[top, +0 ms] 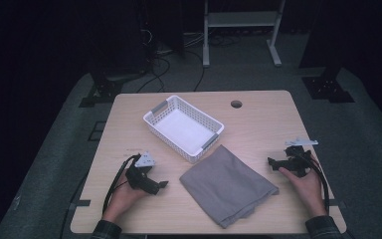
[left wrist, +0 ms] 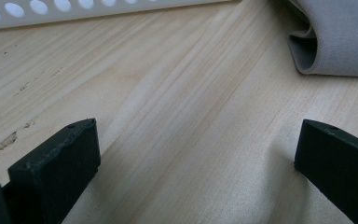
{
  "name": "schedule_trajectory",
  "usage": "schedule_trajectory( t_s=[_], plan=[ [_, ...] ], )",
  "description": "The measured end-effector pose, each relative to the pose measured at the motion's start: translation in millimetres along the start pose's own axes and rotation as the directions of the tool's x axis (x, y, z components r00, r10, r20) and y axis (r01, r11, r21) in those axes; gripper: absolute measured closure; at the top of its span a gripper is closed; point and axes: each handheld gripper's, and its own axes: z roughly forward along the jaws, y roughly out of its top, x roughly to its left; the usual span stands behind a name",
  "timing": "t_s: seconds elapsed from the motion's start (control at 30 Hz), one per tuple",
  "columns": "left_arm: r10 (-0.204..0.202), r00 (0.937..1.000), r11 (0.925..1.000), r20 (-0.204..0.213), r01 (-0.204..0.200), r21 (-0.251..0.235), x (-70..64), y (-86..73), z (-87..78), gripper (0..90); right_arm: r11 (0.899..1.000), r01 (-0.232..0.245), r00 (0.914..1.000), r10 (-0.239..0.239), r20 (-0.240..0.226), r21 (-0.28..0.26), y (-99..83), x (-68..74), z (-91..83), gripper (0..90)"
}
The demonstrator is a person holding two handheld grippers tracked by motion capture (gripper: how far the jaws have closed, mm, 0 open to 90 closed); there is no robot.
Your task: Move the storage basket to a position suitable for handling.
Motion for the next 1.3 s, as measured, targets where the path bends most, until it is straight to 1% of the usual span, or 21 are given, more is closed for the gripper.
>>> schedule_trajectory(
  t_s=[0.13,0.17,0.2,0.23,0.33,0.47,0.57,0.67,0.7,0.77,0.87,0.9,0.93,0.97,1.03,1.07,1.13,1.2,1.23,1.27,1.3],
  plan=[
    [-0.001,1.0000,1.0000,-0.005,0.001,0.002,0.4,0.0,-0.3,0.0,1.000,-0.001,1.0000,0.001,-0.001,0.001,0.0,0.0,-0.1,0.4],
    [-0.004,1.0000,1.0000,-0.008,0.004,0.002,0.8,0.1,-0.2,0.0,1.000,-0.002,1.0000,0.002,-0.001,0.001,0.0,0.2,0.0,0.4],
    [-0.016,0.9998,0.9999,-0.013,0.016,-0.003,1.2,0.2,0.3,0.0,1.000,0.000,1.0000,0.000,-0.001,0.000,0.0,0.0,0.0,0.4],
    [-0.015,0.9998,0.9999,-0.013,0.015,-0.002,1.5,0.5,0.5,0.0,1.000,0.000,1.0000,0.000,0.000,0.000,0.0,0.0,0.0,0.4],
    [-0.026,0.9996,0.9997,-0.009,0.026,0.000,1.7,1.7,0.4,0.0,1.000,0.001,1.0000,-0.001,0.000,0.000,0.0,-0.1,0.0,0.4],
    [-0.026,0.9996,0.9996,-0.004,0.026,0.003,2.1,4.2,-1.4,0.0,1.000,0.000,1.0000,0.000,0.000,0.000,0.0,0.0,0.0,0.4],
    [-0.034,0.9994,0.9993,-0.006,0.034,-0.017,5.9,10.4,-6.3,0.0,1.000,-0.004,1.0000,0.004,0.002,0.001,0.2,0.4,0.0,0.4],
    [-0.038,0.9991,0.9990,-0.018,0.037,-0.024,8.3,12.5,-8.2,0.0,1.000,-0.005,1.0000,0.005,0.004,0.001,0.3,0.5,0.2,0.4],
    [-0.043,0.9989,0.9983,-0.020,0.043,-0.040,9.3,13.1,-9.0,0.0,1.000,-0.005,1.0000,0.005,0.005,0.000,0.4,0.6,0.3,0.4],
    [-0.056,0.9983,0.9977,-0.015,0.056,-0.039,12.3,15.8,-9.9,0.0,1.000,-0.005,1.0000,0.005,0.005,0.000,0.3,0.6,0.3,0.4],
    [-0.051,0.9984,0.9970,-0.023,0.049,-0.059,16.3,24.4,-11.2,0.0,1.000,-0.005,1.0000,0.005,0.005,0.000,0.4,0.6,0.3,0.4],
    [-0.051,0.9984,0.9970,-0.023,0.049,-0.059,16.3,24.4,-11.2,0.0,1.000,-0.005,1.0000,0.005,0.005,0.000,0.4,0.6,0.3,0.4],
    [-0.048,0.9984,0.9962,-0.029,0.046,-0.075,17.3,26.1,-11.5,0.0,1.000,-0.005,1.0000,0.005,0.005,0.000,0.3,0.6,0.3,0.4],
    [-0.052,0.9983,0.9965,-0.026,0.050,-0.068,19.3,28.8,-11.3,0.0,1.000,-0.005,1.0000,0.005,0.005,0.000,0.3,0.6,0.3,0.4],
    [-0.044,0.9985,0.9969,-0.033,0.042,-0.066,22.8,33.0,-10.5,0.0,1.000,-0.005,1.0000,0.005,0.005,0.000,0.3,0.6,0.3,0.4],
    [-0.048,0.9982,0.9952,-0.035,0.045,-0.088,25.9,36.1,-9.9,0.0,1.000,-0.007,1.0000,0.007,0.005,0.001,0.4,0.7,0.3,0.4],
    [-0.048,0.9981,0.9963,-0.038,0.045,-0.073,29.6,40.2,-8.2,0.0,1.000,-0.005,1.0000,0.005,0.005,0.000,0.4,0.6,0.3,0.4],
    [-0.047,0.9979,0.9961,-0.044,0.043,-0.076,31.1,42.1,-7.4,0.0,1.000,-0.007,1.0000,0.007,0.005,0.001,0.4,0.7,0.3,0.4],
    [-0.049,0.9977,0.9959,-0.046,0.046,-0.078,33.0,44.1,-6.9,0.0,1.000,-0.005,1.0000,0.005,0.005,0.000,0.4,0.6,0.3,0.4],
    [-0.060,0.9971,0.9941,-0.047,0.055,-0.093,36.3,46.7,-4.9,0.0,1.000,-0.007,1.0000,0.007,0.004,0.001,0.4,0.7,0.3,0.4],
    [-0.061,0.9972,0.9950,-0.043,0.057,-0.082,38.5,48.3,-3.2,0.0,1.000,-0.006,1.0000,0.006,0.005,0.000,0.4,0.6,0.3,0.4]
  ],
)
